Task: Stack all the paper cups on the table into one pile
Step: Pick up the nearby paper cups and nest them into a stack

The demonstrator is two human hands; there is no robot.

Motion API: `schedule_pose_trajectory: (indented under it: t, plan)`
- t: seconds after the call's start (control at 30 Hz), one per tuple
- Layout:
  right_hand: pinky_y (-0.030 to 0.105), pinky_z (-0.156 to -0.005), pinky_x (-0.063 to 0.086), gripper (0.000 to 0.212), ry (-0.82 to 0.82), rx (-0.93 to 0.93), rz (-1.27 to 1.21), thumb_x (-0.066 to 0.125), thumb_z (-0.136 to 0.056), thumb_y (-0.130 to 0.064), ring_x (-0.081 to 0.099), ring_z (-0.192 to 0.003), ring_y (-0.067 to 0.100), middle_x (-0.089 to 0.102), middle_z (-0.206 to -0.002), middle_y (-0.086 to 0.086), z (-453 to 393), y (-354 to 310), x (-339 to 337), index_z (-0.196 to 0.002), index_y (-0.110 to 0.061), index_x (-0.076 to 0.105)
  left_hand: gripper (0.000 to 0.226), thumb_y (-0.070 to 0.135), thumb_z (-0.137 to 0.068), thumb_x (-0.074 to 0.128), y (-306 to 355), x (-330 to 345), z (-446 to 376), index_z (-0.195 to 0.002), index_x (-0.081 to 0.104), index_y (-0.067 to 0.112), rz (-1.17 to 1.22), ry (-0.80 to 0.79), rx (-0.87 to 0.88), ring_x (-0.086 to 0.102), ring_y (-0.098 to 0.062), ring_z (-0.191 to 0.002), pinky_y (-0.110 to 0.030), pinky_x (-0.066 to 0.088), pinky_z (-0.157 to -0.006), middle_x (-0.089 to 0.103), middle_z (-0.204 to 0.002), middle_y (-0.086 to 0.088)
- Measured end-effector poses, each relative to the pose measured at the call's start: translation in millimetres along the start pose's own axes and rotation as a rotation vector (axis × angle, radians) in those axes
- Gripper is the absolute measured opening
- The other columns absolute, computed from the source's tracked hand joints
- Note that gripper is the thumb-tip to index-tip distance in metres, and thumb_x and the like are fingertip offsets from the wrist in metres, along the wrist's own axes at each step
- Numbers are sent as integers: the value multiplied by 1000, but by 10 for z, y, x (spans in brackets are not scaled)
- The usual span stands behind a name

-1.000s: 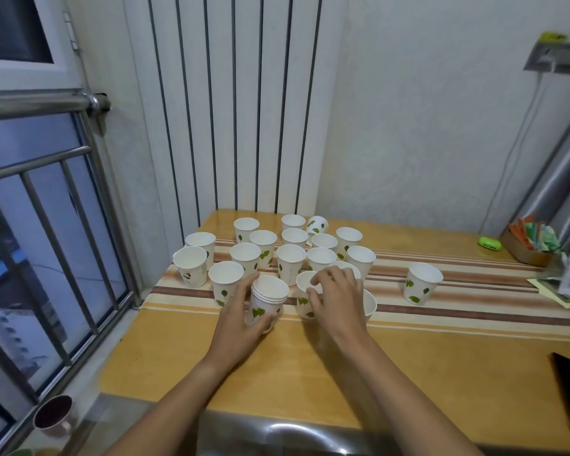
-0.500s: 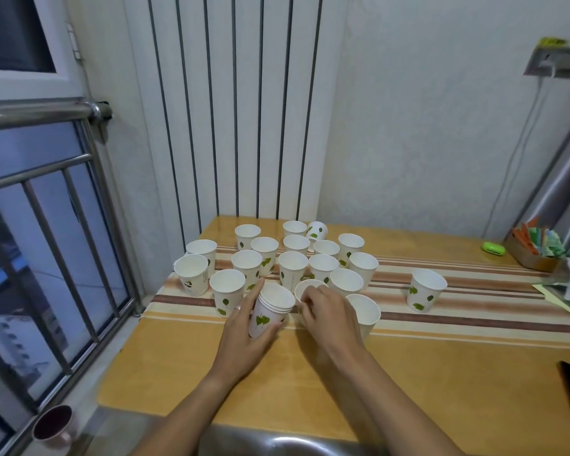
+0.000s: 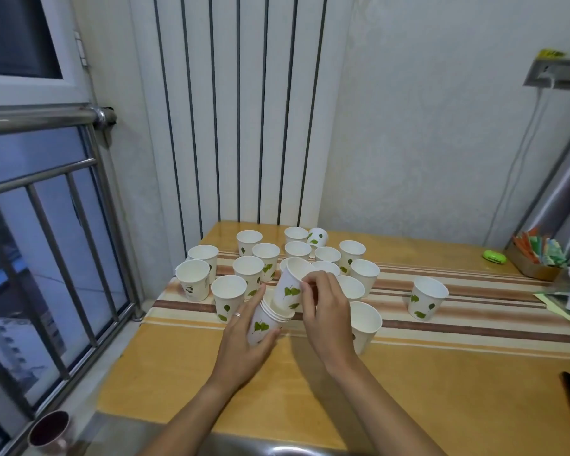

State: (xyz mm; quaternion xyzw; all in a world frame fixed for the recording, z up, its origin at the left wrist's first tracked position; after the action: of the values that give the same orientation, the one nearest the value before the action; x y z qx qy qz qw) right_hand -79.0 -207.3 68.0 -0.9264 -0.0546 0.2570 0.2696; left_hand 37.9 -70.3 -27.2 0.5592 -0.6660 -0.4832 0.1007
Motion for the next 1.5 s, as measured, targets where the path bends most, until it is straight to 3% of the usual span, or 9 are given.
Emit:
schedule_pose_trajectory:
  t: [0.1, 0.27, 0.4, 0.8, 0.9, 1.07, 1.27, 1.4, 1.5]
  plan:
    - [29, -69, 45, 7, -42, 15, -60, 59, -105, -12, 55, -81, 12, 59, -92, -6, -7, 34, 68, -98, -15, 59, 82, 26, -93, 83, -24, 9, -3, -163, 41, 39, 18, -1, -9, 46, 3, -150, -25, 42, -119, 46, -163, 31]
    - [29, -69, 46, 11, -102, -4, -116, 58, -105, -11, 55, -82, 12, 59, -89, -7, 10, -2, 136, -96, -17, 57, 81, 25, -94, 83, -16, -25, -8, -159, 41, 47, 38, 21, -29, 45, 7, -148, -11, 38, -115, 44, -159, 39]
    - [29, -70, 45, 12, -113, -19, -105, 58, -105, -13, 54, -81, 8, 58, -89, -10, 39, -36, 147, -95, -19, 57, 80, 23, -94, 83, -47, -32, -19, -161, 43, 40, 50, 34, -36, 46, 4, -149, -22, 42, -118, 47, -160, 34]
    - [29, -73, 48, 8, -288, -15, -64, 59, -103, -21, 58, -86, 10, 64, -92, -11, 226, 6, 434, -98, -25, 64, 82, 20, -94, 82, 7, -21, -15, -157, 38, 49, 78, 17, -21, 43, 12, -147, -12, 39, -116, 42, -157, 45]
    - [21, -71, 43, 8, -292, -9, -64, 60, -102, -19, 57, -84, 7, 65, -91, -10, 266, -19, 453, -98, -24, 65, 83, 21, -95, 81, -20, -34, -13, -158, 36, 53, 78, 31, -34, 44, 10, -148, -17, 41, -117, 42, -157, 44]
    - [24, -71, 43, 8, -301, -26, -72, 61, -101, -16, 54, -82, 7, 63, -87, -8, 282, -71, 459, -95, -21, 65, 82, 21, -96, 80, -5, -50, -6, -156, 36, 54, 58, 34, -25, 42, 11, -148, -20, 42, -118, 40, -157, 46]
    - [23, -70, 42, 6, -303, -19, -81, 61, -102, -15, 50, -82, 5, 52, -89, -13, 328, -34, 459, -98, -19, 64, 74, 23, -95, 81, -60, -26, -9, -158, 46, 39, 66, 38, -40, 54, -1, -144, -42, 52, -114, 53, -157, 27]
    - [27, -79, 50, 9, -360, -41, -66, 58, -104, -23, 57, -94, 7, 58, -105, -10, 309, 42, 482, -106, -22, 67, 76, 23, -94, 83, -41, -29, -1, -158, 45, 40, 64, 33, -45, 53, -2, -145, -44, 51, -115, 53, -158, 26]
    - [31, -84, 53, 19, -229, -6, -2, 57, -102, -30, 62, -100, 11, 58, -115, -10, 229, 233, 286, -115, -23, 69, 78, 24, -92, 85, -23, -37, 11, -157, 44, 39, 53, 27, -34, 50, -1, -146, -45, 50, -116, 51, -159, 27]
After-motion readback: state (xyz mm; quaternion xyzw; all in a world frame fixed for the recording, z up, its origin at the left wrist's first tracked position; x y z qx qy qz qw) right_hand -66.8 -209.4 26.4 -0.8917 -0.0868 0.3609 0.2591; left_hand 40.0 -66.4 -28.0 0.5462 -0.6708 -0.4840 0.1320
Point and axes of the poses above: each hand's wrist, its own z-axis away from the middle knuckle, its own x-axis out of the palm, y = z × x, the point moved 10 cm from there along -z, towards the middle knuckle
